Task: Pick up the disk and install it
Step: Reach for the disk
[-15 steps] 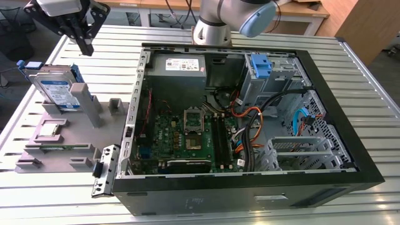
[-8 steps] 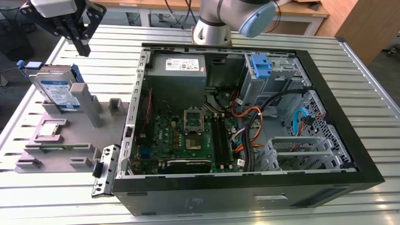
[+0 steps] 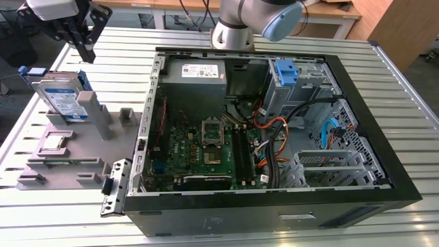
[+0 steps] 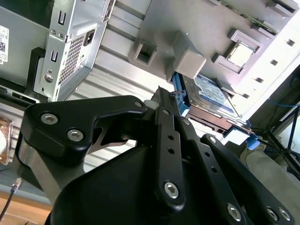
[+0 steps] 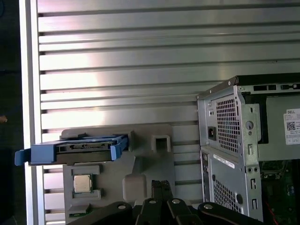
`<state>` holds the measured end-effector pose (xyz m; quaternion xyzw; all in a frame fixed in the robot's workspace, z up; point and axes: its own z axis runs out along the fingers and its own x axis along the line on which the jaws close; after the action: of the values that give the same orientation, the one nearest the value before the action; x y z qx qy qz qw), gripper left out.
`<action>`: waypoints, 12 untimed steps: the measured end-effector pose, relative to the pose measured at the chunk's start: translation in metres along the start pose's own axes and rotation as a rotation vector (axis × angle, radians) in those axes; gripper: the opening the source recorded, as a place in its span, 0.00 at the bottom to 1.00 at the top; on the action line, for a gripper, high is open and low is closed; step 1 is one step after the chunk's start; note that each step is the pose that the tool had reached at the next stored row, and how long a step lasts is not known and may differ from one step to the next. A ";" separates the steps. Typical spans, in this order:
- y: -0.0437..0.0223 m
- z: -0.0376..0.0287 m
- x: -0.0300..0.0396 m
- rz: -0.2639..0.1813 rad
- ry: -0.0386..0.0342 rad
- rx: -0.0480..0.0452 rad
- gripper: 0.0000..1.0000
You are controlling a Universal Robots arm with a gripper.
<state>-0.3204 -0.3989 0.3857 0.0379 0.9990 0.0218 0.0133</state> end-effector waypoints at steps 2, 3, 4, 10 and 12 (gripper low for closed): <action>-0.0001 0.0001 0.0010 0.000 0.0001 0.0001 0.11; -0.0002 0.0002 0.0014 0.000 0.0001 0.0001 0.11; -0.0002 0.0003 0.0018 0.000 0.0000 0.0000 0.11; -0.0003 0.0005 0.0040 0.000 0.0000 0.0001 0.11; -0.0004 0.0005 0.0047 0.000 0.0001 0.0001 0.11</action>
<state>-0.3251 -0.3989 0.3851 0.0378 0.9990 0.0217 0.0133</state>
